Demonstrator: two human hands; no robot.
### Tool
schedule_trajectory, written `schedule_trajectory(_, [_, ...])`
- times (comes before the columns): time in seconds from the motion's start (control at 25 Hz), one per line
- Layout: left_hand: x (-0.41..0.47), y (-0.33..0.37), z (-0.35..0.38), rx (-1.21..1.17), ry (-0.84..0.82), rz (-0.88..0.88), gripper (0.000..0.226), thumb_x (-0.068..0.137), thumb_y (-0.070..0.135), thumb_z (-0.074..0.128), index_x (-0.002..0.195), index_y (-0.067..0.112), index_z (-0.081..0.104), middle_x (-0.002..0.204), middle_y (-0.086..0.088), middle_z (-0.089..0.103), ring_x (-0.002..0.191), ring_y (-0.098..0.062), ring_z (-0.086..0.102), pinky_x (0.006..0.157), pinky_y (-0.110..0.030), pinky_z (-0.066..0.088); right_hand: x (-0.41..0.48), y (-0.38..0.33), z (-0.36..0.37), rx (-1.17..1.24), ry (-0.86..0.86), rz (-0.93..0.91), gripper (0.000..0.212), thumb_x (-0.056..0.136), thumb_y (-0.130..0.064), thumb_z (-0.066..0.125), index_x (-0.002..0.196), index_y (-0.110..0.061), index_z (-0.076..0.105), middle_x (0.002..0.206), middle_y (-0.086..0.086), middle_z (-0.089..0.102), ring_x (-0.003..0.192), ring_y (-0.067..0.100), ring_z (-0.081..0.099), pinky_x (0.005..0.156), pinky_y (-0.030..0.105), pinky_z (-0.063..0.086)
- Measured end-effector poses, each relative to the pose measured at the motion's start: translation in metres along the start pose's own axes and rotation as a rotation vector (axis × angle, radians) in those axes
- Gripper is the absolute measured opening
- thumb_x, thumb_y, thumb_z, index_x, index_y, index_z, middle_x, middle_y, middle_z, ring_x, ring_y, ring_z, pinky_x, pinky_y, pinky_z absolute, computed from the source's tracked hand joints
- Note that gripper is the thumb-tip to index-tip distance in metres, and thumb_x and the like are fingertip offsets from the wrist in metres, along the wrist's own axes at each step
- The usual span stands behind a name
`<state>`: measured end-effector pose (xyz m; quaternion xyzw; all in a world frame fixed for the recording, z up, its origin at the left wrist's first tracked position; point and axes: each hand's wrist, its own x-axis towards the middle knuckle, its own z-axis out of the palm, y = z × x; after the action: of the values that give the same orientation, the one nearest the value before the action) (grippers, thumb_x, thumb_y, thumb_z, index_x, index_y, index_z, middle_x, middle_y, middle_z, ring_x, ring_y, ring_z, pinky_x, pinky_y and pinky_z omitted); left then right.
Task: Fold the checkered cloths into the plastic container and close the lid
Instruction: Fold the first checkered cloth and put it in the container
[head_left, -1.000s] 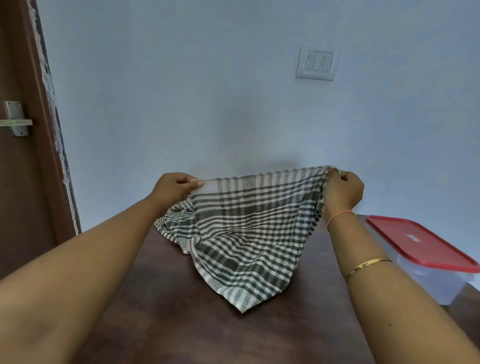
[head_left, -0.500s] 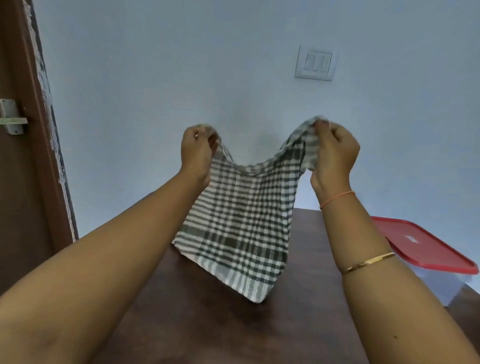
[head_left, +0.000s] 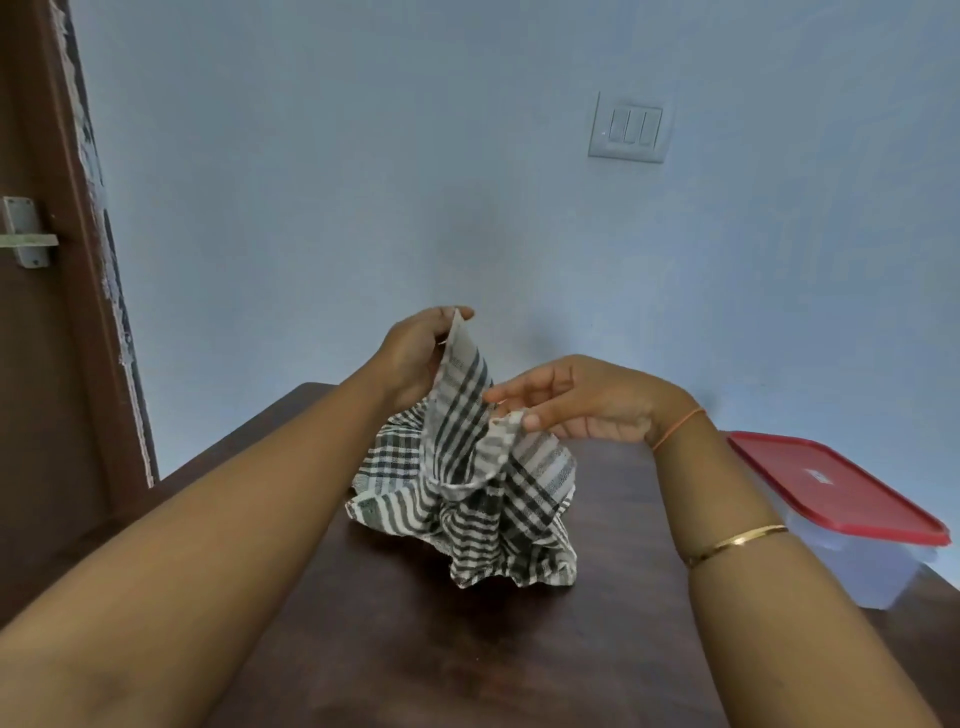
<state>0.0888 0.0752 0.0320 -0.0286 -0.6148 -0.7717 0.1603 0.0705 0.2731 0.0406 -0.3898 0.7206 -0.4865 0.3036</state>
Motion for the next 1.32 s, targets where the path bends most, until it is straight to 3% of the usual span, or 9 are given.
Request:
schedule_trajectory(0.12, [0.003, -0.005, -0.009, -0.107, 0.032, -0.063, 0.027, 0.098, 0.011, 0.038, 0.087, 0.011, 0.063, 0.072, -0.002, 0.049, 0.062, -0.014, 0.047, 0.059, -0.025, 0.043, -0.004, 0.004, -0.008, 0.248, -0.047, -0.115, 0.053, 0.075, 0.007, 0.061, 0.126, -0.002, 0.053, 0.112, 0.016, 0.067, 0.105, 0.023, 0.066, 0.090, 0.029, 0.055])
schedule_trajectory(0.24, [0.006, -0.009, -0.011, -0.206, -0.017, -0.115, 0.027, 0.098, 0.011, 0.037, 0.087, 0.010, 0.062, 0.072, -0.002, 0.049, 0.059, -0.012, 0.047, 0.056, -0.024, 0.044, 0.006, 0.003, -0.004, 0.231, 0.173, -0.147, 0.046, 0.081, 0.021, 0.049, 0.124, 0.007, 0.052, 0.094, 0.013, 0.072, 0.087, 0.019, 0.072, 0.084, 0.028, 0.058])
schedule_trajectory(0.36, [0.005, -0.013, -0.010, -0.231, -0.123, -0.168, 0.025, 0.097, 0.010, 0.037, 0.088, 0.012, 0.060, 0.073, -0.001, 0.052, 0.054, -0.011, 0.052, 0.054, -0.022, 0.047, 0.018, 0.001, 0.002, 0.181, 0.405, -0.243, 0.026, 0.083, 0.020, 0.051, 0.102, 0.007, 0.062, 0.075, 0.006, 0.073, 0.066, 0.013, 0.071, 0.069, 0.023, 0.060])
schedule_trajectory(0.52, [-0.001, -0.017, -0.004, -0.213, -0.288, -0.156, 0.019, 0.095, 0.010, 0.042, 0.090, 0.014, 0.060, 0.079, -0.003, 0.060, 0.063, -0.012, 0.059, 0.059, -0.022, 0.054, 0.024, -0.001, 0.009, 0.195, 0.535, -0.369, 0.019, 0.083, 0.011, 0.058, 0.084, -0.005, 0.066, 0.070, 0.000, 0.072, 0.064, 0.010, 0.068, 0.062, 0.021, 0.058])
schedule_trajectory(0.6, [0.000, -0.017, -0.001, -0.158, -0.344, -0.123, 0.015, 0.094, 0.012, 0.046, 0.094, 0.012, 0.061, 0.093, -0.011, 0.064, 0.078, -0.017, 0.062, 0.072, -0.028, 0.055, 0.027, -0.002, 0.014, 0.079, 0.593, -0.382, 0.017, 0.083, 0.006, 0.062, 0.086, -0.010, 0.069, 0.078, 0.004, 0.070, 0.070, 0.012, 0.065, 0.065, 0.024, 0.055])
schedule_trajectory(0.72, [0.002, -0.016, 0.003, -0.151, -0.351, -0.090, 0.029, 0.097, 0.017, 0.046, 0.120, 0.001, 0.054, 0.128, -0.028, 0.053, 0.109, -0.030, 0.053, 0.098, -0.038, 0.045, 0.032, -0.007, 0.020, -0.030, 0.690, -0.417, 0.017, 0.081, 0.001, 0.067, 0.085, -0.016, 0.067, 0.079, 0.006, 0.067, 0.068, 0.009, 0.062, 0.059, 0.019, 0.052])
schedule_trajectory(0.96, [-0.003, -0.016, 0.012, -0.147, -0.234, -0.016, 0.004, 0.093, 0.014, 0.054, 0.090, 0.016, 0.055, 0.074, -0.002, 0.071, 0.065, -0.010, 0.068, 0.057, -0.020, 0.057, 0.035, -0.009, 0.020, -0.068, 0.843, -0.450, 0.019, 0.079, -0.002, 0.070, 0.078, -0.018, 0.060, 0.070, 0.000, 0.063, 0.064, 0.007, 0.059, 0.055, 0.015, 0.050])
schedule_trajectory(1.12, [-0.002, -0.016, 0.013, -0.111, -0.157, 0.064, 0.008, 0.090, 0.014, 0.058, 0.082, 0.014, 0.059, 0.069, 0.000, 0.069, 0.063, -0.011, 0.066, 0.058, -0.021, 0.057, 0.035, -0.006, 0.021, -0.081, 0.860, -0.470, 0.019, 0.079, -0.001, 0.070, 0.073, -0.018, 0.063, 0.070, -0.002, 0.064, 0.061, -0.001, 0.059, 0.055, 0.012, 0.051])
schedule_trajectory(1.32, [-0.004, -0.015, 0.014, -0.124, -0.207, 0.056, 0.017, 0.092, 0.022, 0.056, 0.094, 0.009, 0.066, 0.084, -0.005, 0.071, 0.077, -0.013, 0.069, 0.076, -0.026, 0.057, 0.036, -0.006, 0.019, -0.052, 0.895, -0.494, 0.015, 0.079, -0.002, 0.070, 0.076, -0.016, 0.066, 0.074, -0.001, 0.066, 0.068, 0.005, 0.062, 0.059, 0.014, 0.052])
